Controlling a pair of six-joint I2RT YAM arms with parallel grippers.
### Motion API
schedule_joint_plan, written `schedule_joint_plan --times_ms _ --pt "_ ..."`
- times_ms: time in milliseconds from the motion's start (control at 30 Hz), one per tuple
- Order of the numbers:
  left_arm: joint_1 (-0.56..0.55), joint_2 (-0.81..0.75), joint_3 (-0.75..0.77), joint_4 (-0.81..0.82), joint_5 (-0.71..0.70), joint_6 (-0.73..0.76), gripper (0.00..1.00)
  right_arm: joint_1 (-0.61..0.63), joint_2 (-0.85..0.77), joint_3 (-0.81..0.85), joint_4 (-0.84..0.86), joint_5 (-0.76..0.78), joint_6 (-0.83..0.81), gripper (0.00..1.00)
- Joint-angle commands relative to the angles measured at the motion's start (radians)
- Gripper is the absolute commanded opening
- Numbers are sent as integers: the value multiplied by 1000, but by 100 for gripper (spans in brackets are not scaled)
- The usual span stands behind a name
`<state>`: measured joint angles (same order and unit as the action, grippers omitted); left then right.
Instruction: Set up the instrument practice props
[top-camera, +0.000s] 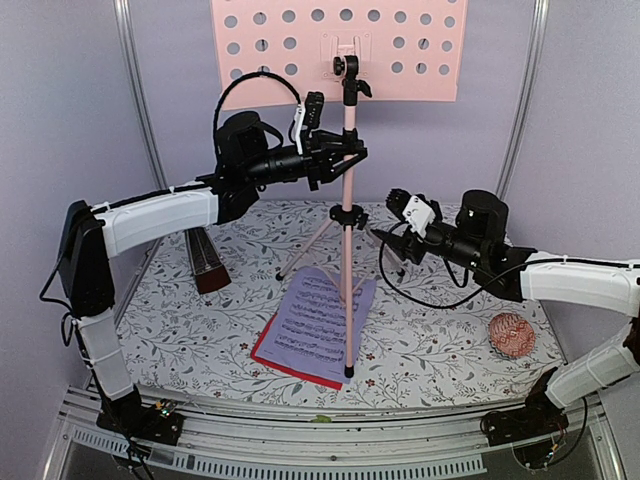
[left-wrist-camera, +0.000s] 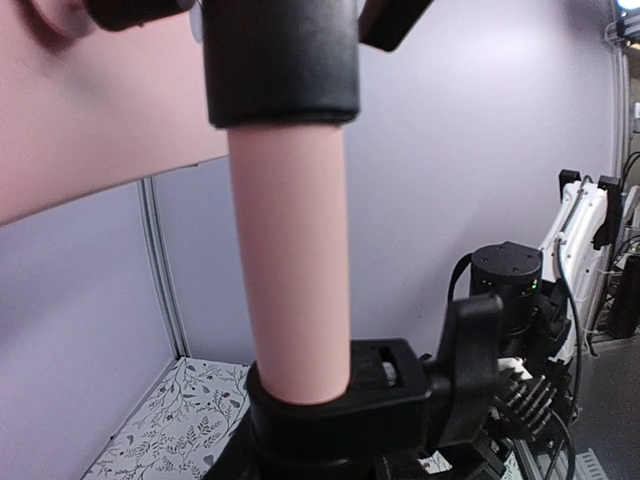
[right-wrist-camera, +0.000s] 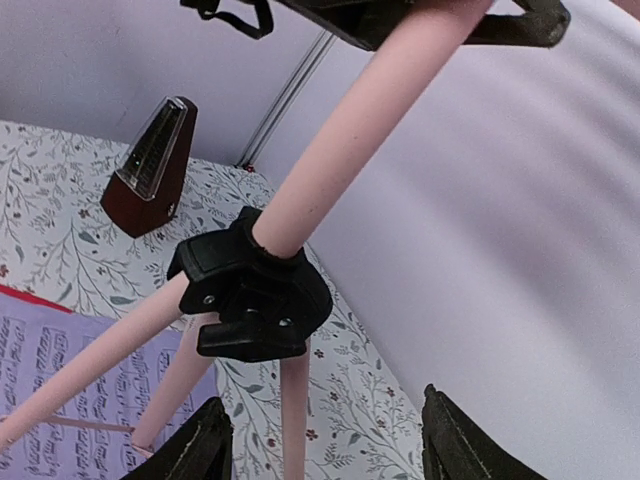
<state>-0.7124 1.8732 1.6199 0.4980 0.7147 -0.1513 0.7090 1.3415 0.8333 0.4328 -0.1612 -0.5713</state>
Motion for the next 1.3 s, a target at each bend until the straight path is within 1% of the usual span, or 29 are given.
schedule_joint_plan --times_ms 0,133,300,533,600,667,733,867,1000,1033,1100,1233,1267 --pt "-12 -43 -14 24 -17 -16 0 30 4 -21 62 92 -356 64" --pt "-13 -41 -12 25 -14 -19 0 54 36 -26 131 143 -521 60" --pt "-13 -42 -11 25 -14 -22 0 92 75 -44 240 165 -666 58" --pt "-13 -43 -11 22 -13 -24 0 108 119 -23 268 154 -761 55" --pt "-13 -43 -11 22 -14 -24 0 108 130 -14 267 151 -769 51" --pt "-13 -44 -12 20 -14 -24 0 109 133 -5 246 152 -765 44" --pt "-14 -45 -13 18 -14 -23 0 109 129 11 202 153 -730 35" --pt "-15 -44 -14 11 -12 -21 0 110 100 25 128 130 -598 16" --pt "-15 -42 -14 4 -9 -18 0 110 69 44 64 92 -449 3" --pt "-15 -44 -15 4 -9 -16 0 110 64 58 44 80 -390 0" --pt "-15 -45 -15 1 -9 -15 0 110 57 70 5 54 -307 0" --pt "-16 -38 -13 -1 -10 -13 0 111 45 74 1 18 -118 0" --pt "-16 -36 -10 -1 -10 -13 0 111 44 74 1 15 -49 0"
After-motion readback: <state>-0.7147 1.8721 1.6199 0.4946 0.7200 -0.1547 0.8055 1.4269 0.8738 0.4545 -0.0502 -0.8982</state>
